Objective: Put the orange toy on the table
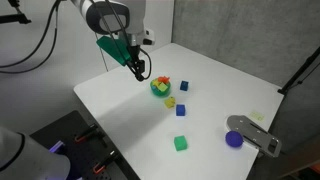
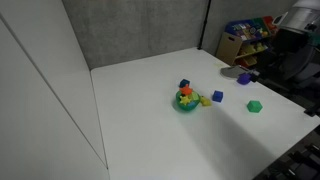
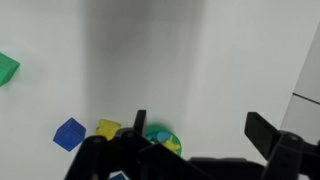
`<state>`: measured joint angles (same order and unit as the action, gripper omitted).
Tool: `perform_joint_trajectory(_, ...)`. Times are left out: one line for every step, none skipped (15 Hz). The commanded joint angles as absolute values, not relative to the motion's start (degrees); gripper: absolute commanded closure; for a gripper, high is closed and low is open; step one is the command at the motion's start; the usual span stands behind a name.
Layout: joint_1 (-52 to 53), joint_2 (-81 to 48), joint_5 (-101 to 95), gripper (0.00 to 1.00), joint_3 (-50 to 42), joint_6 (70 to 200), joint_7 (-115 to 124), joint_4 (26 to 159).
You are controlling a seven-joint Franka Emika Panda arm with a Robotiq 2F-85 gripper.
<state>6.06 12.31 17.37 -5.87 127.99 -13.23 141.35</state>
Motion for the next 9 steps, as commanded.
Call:
perform_joint_trajectory(4.71,12.3,17.66,0.0,-4.57,127.78,-13.45,141.18)
perform_joint_trajectory(4.71,12.32,17.66,0.0,-4.57,127.78,-13.46,141.15)
perform_joint_trajectory(4.71,12.32,17.66,0.0,-4.57,127.78,-13.45,141.14)
perform_joint_trajectory(4.71,12.32,17.66,0.0,-4.57,127.78,-13.45,141.14)
perform_joint_trajectory(4.71,12.32,17.66,0.0,-4.57,127.78,-13.46,141.14)
perform_joint_trajectory(4.7,11.1,17.47,0.0,-4.34,128.27,-13.16,140.08)
perform_joint_trajectory(4.68,10.33,17.67,0.0,-4.2,128.19,-13.21,139.32)
perform_joint_trajectory(4.65,9.02,17.37,0.0,-3.91,128.46,-12.97,138.0)
perform_joint_trajectory(4.64,8.04,17.3,0.0,-3.68,128.63,-12.82,136.99)
